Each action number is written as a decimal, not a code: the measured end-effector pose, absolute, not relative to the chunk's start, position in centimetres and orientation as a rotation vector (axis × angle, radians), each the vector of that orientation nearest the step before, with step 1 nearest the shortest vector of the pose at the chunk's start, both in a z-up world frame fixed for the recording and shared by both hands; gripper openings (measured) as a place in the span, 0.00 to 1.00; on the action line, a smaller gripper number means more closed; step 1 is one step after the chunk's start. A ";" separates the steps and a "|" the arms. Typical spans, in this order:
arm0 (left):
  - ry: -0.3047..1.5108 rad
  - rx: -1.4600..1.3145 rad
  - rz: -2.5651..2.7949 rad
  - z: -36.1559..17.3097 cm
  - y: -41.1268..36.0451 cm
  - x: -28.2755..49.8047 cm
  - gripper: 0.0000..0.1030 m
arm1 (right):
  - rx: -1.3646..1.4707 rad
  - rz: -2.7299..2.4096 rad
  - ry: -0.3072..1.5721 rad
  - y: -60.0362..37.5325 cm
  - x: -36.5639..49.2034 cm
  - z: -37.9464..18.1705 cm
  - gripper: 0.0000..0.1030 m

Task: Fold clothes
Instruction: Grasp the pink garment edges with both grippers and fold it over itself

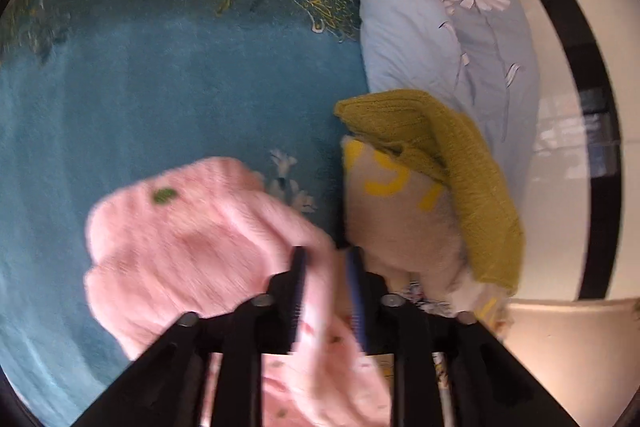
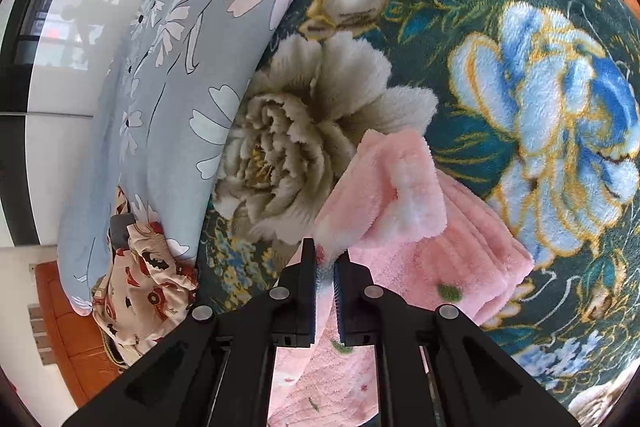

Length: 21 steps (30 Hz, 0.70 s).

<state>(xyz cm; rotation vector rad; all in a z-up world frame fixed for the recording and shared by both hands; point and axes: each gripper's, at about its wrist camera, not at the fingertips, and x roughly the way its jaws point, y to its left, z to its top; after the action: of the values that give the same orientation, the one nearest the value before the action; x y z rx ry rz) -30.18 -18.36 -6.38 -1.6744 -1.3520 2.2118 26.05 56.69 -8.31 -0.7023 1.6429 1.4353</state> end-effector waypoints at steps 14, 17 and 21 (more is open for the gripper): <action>-1.182 -1.841 2.430 -10.4 -24.4 -21.6 0.63 | -0.746 1.567 1.499 51.0 32.2 -7.3 0.48; -1.380 -1.971 2.336 -14.8 -26.6 -18.8 0.63 | -0.769 1.489 1.589 48.6 34.6 -10.8 0.50; -1.550 -1.986 2.263 -17.9 -26.8 -17.1 0.64 | -0.574 1.391 1.749 47.5 36.6 -14.5 0.58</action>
<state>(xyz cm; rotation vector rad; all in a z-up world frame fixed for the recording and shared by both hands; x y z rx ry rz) -17.10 -26.83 -17.93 -1.9861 -1.5498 2.2628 36.61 47.52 -14.55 -0.5738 1.7491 1.3908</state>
